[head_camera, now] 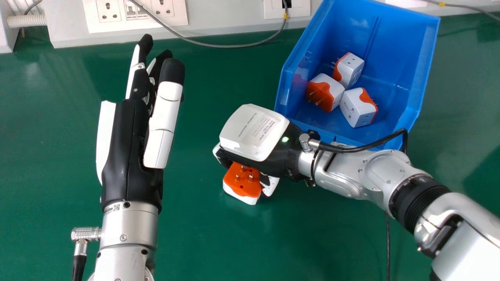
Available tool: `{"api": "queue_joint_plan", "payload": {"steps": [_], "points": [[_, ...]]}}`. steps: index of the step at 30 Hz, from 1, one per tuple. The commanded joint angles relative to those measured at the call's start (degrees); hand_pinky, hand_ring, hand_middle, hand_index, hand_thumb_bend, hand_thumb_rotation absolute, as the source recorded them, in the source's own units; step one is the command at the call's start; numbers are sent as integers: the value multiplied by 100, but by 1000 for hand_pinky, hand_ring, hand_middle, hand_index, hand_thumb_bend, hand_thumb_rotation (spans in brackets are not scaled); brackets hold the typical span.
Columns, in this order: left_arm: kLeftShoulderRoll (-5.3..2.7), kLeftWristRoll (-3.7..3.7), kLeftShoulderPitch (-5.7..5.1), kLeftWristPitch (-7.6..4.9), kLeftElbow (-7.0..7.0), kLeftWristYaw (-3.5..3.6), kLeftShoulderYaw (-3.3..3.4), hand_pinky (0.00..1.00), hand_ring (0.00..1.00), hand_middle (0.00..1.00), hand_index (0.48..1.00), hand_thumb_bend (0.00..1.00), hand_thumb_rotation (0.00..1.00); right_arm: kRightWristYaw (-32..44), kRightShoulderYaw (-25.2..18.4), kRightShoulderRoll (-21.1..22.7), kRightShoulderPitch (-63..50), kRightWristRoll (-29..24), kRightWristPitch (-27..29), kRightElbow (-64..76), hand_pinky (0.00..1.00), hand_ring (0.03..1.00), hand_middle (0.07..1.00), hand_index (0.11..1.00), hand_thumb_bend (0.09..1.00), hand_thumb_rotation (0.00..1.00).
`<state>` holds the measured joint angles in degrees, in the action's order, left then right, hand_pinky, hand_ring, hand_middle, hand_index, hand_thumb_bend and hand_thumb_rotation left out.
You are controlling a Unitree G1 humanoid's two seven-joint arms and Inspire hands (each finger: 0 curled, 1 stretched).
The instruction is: Pick all objects and put in blue box
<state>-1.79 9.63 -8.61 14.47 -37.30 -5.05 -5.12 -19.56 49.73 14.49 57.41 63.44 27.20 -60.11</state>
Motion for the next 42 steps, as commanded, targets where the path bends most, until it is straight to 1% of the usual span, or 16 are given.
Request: {"api": "queue_joint_plan", "payload": {"steps": [1, 2, 6, 8, 9, 10, 12, 16, 17, 21, 27, 30, 33, 37, 39, 42], "points": [[-13, 44, 74, -40, -77, -19, -5, 823, 923, 926, 969, 798, 968, 65, -138, -22, 72, -178, -24, 141, 167, 207, 297, 485, 518, 69], [-14, 47, 78, -45, -67, -22, -6, 823, 923, 926, 969, 796, 968, 123, -181, -37, 64, -241, -12, 158, 153, 190, 331, 482, 520, 55], [-12, 42, 93, -63, -35, -23, -1, 823, 923, 926, 969, 795, 968, 316, -345, -83, -11, -474, 22, 260, 144, 180, 354, 480, 522, 44], [-2, 28, 102, -72, -15, -15, 20, 823, 923, 926, 969, 795, 968, 435, -450, -100, -93, -633, 73, 344, 164, 197, 362, 483, 522, 35], [4, 21, 113, -80, 7, -12, 34, 823, 923, 926, 969, 794, 969, 484, -498, -90, -171, -711, 110, 446, 211, 244, 379, 491, 517, 28], [7, 19, 121, -86, 23, -12, 41, 823, 923, 926, 969, 794, 969, 525, -531, -78, -230, -767, 131, 531, 211, 244, 379, 491, 517, 28], [17, 9, 144, -100, 63, -8, 64, 823, 923, 926, 969, 793, 969, 526, -551, -19, -369, -782, 153, 783, 264, 318, 426, 495, 510, 17], [35, -17, 163, -135, 124, 13, 110, 823, 923, 926, 969, 792, 969, 494, -576, 204, -704, -701, 128, 1506, 281, 341, 447, 501, 507, 14], [45, -33, 175, -145, 146, 25, 136, 823, 923, 926, 969, 791, 969, 495, -611, 251, -795, -715, 114, 1687, 295, 362, 462, 498, 505, 11], [90, -106, 211, -197, 237, 60, 233, 823, 923, 926, 969, 788, 970, 619, -825, 416, -1169, -914, 144, 2316, 313, 385, 485, 488, 502, 7], [136, -181, 278, -284, 377, 121, 361, 825, 923, 927, 969, 787, 970, 1129, -1196, 628, -1810, -1200, 18, 3280, 329, 401, 502, 481, 500, 3], [194, -267, 308, -394, 525, 178, 483, 826, 924, 927, 970, 788, 970, 1427, -1368, 677, -2098, -1283, -179, 3722, 337, 409, 504, 487, 499, 2], [263, -347, 337, -512, 679, 225, 585, 827, 924, 927, 970, 791, 970, 1651, -1525, 733, -2338, -1292, -393, 4128, 340, 413, 503, 491, 499, 1], [363, -459, 393, -675, 902, 289, 743, 829, 925, 928, 972, 799, 968, 1753, -1685, 739, -2524, -1268, -585, 4447, 342, 417, 505, 502, 498, 1], [390, -486, 415, -745, 990, 302, 780, 830, 925, 929, 973, 802, 967, 1720, -1771, 759, -2629, -1251, -638, 4600, 342, 418, 507, 507, 498, 0], [420, -498, 437, -819, 1078, 309, 801, 831, 926, 929, 973, 804, 966, 1743, -1913, 830, -2797, -1256, -713, 4891, 342, 420, 510, 510, 497, 0]]}}
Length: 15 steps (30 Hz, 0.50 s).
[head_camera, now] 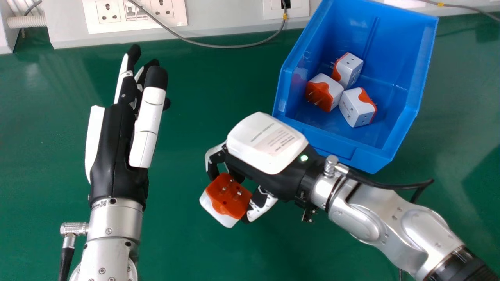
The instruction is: Pick all objects and put in blue box
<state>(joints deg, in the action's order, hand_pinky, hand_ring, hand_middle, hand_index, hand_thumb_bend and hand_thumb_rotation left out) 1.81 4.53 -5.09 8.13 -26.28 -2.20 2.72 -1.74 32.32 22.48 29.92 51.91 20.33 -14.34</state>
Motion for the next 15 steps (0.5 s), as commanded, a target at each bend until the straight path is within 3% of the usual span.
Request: {"api": "queue_joint_plan", "payload": {"steps": [1, 8, 15], "points": [[69, 9, 90, -209, 1, 26, 23, 831, 926, 929, 973, 805, 965, -10, -216, 51, -97, -112, -48, 402, 341, 421, 512, 513, 497, 0], [149, -32, 80, -524, 289, 72, 106, 832, 925, 929, 974, 809, 966, 264, -682, 103, -673, -367, -357, 1216, 334, 424, 518, 524, 495, 0], [220, -106, 149, -825, 609, 135, 181, 833, 927, 932, 976, 801, 969, 616, -1191, 8, -1241, -555, -1014, 2166, 336, 427, 518, 521, 495, 0]]}}
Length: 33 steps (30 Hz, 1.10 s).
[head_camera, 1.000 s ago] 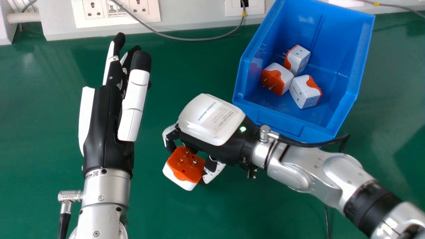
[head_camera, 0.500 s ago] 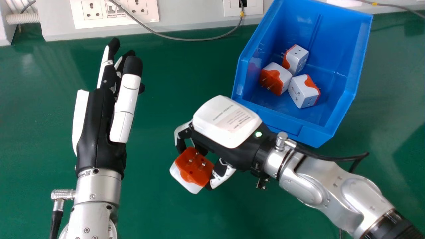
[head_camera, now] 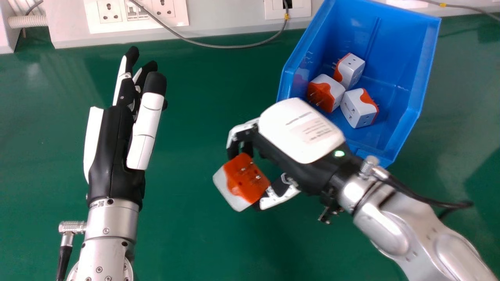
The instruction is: Pick all objects and put in blue box
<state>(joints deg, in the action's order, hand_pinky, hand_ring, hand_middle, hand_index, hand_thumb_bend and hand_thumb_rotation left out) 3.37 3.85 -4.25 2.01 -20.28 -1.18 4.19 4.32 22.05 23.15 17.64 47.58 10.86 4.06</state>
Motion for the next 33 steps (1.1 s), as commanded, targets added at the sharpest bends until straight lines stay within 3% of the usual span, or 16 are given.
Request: {"api": "queue_joint_plan", "payload": {"steps": [1, 5, 11, 21, 26, 33], "points": [[73, -46, 71, -242, 44, 40, 45, 833, 927, 932, 976, 801, 969, 6, -186, -76, -33, -120, -98, 368, 336, 427, 518, 521, 495, 0], [124, -44, 51, -433, 212, 79, 76, 845, 933, 939, 980, 793, 971, -215, -568, -144, -206, -303, -145, 812, 336, 431, 523, 525, 494, 0], [191, -62, 49, -613, 385, 124, 121, 857, 940, 946, 987, 800, 970, -366, -912, -216, -215, -339, -216, 1010, 325, 430, 523, 544, 490, 0], [278, -102, 96, -853, 682, 158, 185, 868, 946, 952, 993, 821, 966, -876, -1163, -228, 716, 178, -739, 52, 331, 427, 518, 537, 492, 0], [297, -103, 96, -920, 735, 185, 211, 871, 949, 954, 995, 821, 963, -1080, -1164, -168, 1311, 257, -983, -780, 325, 423, 518, 548, 490, 0], [293, -97, 102, -900, 726, 195, 230, 873, 950, 954, 996, 815, 961, -1327, -1066, -19, 2243, 252, -1143, -2262, 318, 423, 515, 557, 488, 0]]}}
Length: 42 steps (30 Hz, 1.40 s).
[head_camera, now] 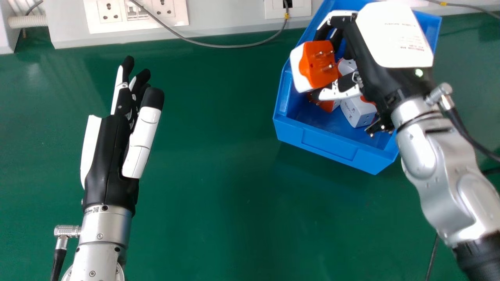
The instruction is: Pick all objects and put in blue box
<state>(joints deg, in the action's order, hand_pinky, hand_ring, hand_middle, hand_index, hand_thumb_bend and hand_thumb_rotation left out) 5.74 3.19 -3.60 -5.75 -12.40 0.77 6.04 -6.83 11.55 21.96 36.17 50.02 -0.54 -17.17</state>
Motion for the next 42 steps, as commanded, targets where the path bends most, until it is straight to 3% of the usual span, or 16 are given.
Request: {"api": "queue_joint_plan", "payload": {"steps": [1, 12, 23, 35, 42], "points": [[53, -32, 30, -130, -62, -1, 44, 874, 951, 954, 996, 815, 961, -288, 42, 128, 571, 61, -37, -430, 312, 420, 512, 559, 488, 0], [37, -68, -23, -44, -171, -2, 55, 875, 950, 950, 996, 820, 960, -1040, 783, 236, 2052, 378, -381, -3023, 316, 415, 508, 558, 488, 0], [1, -72, -84, 38, -301, -43, 38, 869, 944, 943, 993, 828, 957, -1242, 1560, -102, 2964, 311, -619, -4714, 330, 425, 511, 528, 494, 0], [-57, -13, -151, 156, -502, -96, -44, 861, 940, 940, 990, 818, 957, -1390, 1813, -120, 3144, 68, -311, -5156, 337, 437, 508, 482, 498, 0], [-66, 5, -148, 180, -524, -111, -67, 860, 940, 939, 990, 815, 958, -1161, 1722, -102, 3081, -213, -271, -5198, 338, 437, 510, 481, 499, 0]]}}
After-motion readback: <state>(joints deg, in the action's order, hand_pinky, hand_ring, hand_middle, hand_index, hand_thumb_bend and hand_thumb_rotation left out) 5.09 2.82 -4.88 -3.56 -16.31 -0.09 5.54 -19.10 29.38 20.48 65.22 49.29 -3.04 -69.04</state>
